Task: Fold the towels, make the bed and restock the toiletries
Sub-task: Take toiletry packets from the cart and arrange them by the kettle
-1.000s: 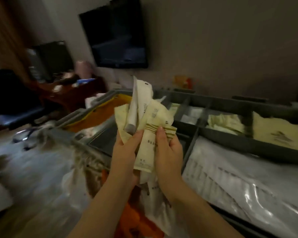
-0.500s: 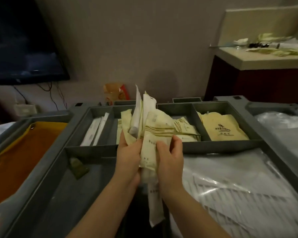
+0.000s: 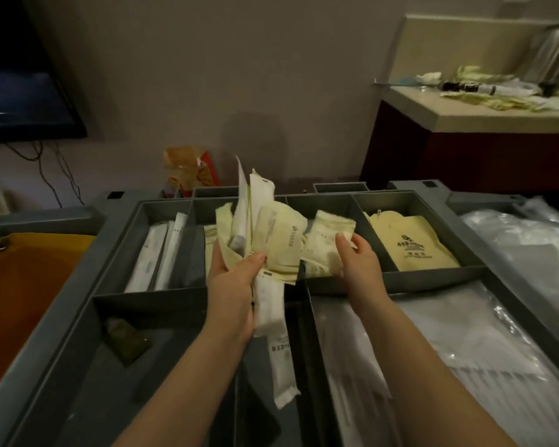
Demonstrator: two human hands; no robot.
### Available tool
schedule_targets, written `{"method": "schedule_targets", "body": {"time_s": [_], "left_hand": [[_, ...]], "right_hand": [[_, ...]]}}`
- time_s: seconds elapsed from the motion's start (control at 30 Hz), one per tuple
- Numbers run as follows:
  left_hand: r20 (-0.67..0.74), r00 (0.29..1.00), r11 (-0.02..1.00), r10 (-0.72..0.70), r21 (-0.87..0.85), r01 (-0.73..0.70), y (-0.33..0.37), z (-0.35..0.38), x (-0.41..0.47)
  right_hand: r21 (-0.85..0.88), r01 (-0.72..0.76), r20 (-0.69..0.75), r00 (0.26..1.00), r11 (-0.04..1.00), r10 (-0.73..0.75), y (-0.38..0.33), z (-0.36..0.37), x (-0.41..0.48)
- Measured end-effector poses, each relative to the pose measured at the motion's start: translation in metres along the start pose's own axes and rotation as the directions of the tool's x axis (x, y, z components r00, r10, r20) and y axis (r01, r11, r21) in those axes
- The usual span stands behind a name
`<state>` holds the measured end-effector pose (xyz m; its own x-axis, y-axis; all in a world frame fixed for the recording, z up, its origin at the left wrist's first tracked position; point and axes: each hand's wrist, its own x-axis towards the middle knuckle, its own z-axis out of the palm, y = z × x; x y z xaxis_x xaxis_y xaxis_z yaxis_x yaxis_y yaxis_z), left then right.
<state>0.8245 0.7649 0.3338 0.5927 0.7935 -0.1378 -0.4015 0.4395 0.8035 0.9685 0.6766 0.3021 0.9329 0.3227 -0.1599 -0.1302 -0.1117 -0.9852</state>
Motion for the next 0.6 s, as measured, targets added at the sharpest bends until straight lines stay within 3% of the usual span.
{"method": "schedule_targets", "body": {"time_s": [0.13,0.2,0.27,0.4,0.5,0.6], "left_hand": [[-0.007,0.999,0.999,-0.032,0.002,0.032,0.001,-0.004,0.000],[0.000,1.000,0.999,-0.031,0.009,0.031,-0.001,-0.003,-0.001],[0.021,0.999,0.999,-0.023,0.025,0.023,-0.002,-0.002,-0.004],[0.031,1.000,0.999,-0.006,0.044,0.005,-0.006,-0.002,-0.008],[0.020,1.000,1.000,0.005,0.020,-0.005,-0.005,-0.004,-0.006],[0.044,0.999,1.000,0.008,0.017,-0.009,-0.005,-0.004,-0.006]], "right_hand": [[-0.402,0.204,-0.083,0.963,0.893,-0.257,0.000,-0.004,-0.005],[-0.418,0.331,-0.037,0.924,0.846,-0.380,-0.002,0.000,-0.018],[-0.277,0.378,0.097,0.926,0.883,-0.366,-0.009,0.008,-0.034],[0.142,0.209,0.312,0.918,0.968,-0.244,-0.020,0.022,-0.062],[0.261,0.174,0.301,0.920,0.950,-0.251,-0.023,0.022,-0.066],[0.239,0.147,0.377,0.897,0.960,-0.231,-0.021,0.021,-0.066]]}}
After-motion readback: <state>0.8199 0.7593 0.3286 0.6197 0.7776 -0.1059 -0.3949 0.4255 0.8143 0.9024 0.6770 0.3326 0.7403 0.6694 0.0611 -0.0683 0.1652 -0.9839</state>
